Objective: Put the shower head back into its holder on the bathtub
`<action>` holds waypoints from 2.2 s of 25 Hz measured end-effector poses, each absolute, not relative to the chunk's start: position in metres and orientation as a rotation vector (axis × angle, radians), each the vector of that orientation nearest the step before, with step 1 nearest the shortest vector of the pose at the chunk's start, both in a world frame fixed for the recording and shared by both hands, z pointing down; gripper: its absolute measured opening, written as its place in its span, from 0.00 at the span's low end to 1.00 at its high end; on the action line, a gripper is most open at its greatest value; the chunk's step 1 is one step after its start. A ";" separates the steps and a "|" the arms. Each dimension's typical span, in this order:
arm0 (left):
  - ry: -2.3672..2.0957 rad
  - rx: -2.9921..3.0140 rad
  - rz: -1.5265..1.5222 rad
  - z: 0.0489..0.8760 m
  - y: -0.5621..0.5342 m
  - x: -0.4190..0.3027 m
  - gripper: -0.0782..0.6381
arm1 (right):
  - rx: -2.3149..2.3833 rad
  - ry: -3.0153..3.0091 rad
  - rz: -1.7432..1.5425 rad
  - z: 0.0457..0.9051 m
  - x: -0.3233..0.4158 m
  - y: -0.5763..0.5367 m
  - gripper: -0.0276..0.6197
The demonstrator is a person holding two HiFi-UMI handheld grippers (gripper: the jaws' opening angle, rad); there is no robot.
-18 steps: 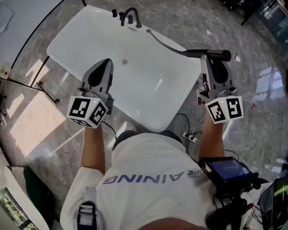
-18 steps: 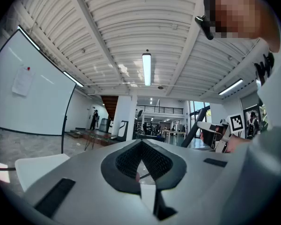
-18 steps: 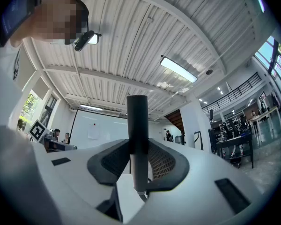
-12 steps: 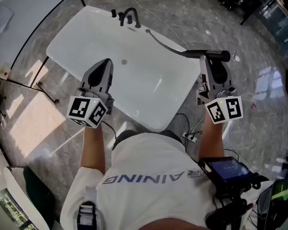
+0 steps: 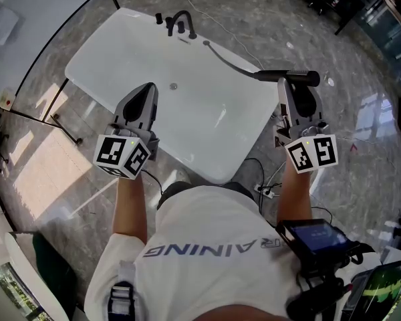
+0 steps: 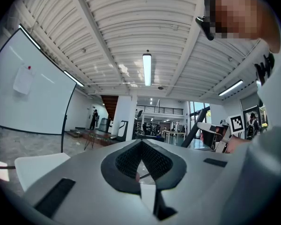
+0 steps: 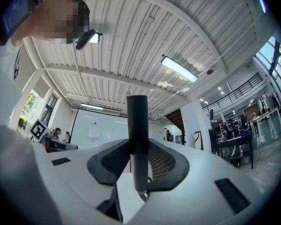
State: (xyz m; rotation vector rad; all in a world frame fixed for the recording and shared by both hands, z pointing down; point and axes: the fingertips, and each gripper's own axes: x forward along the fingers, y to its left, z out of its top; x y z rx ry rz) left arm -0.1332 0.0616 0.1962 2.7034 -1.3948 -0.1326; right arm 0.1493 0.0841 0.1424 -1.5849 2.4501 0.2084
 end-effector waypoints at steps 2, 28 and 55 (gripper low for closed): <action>-1.394 2.701 -0.135 0.197 0.063 -0.133 0.13 | -1.585 2.451 0.207 0.144 0.149 0.085 0.23; -1.474 2.642 -0.058 0.217 0.063 -0.064 0.13 | -1.464 2.456 0.144 0.155 0.216 0.061 0.23; -1.297 2.605 -0.141 0.275 -0.073 -0.203 0.13 | -1.584 2.398 0.230 0.083 0.107 -0.096 0.23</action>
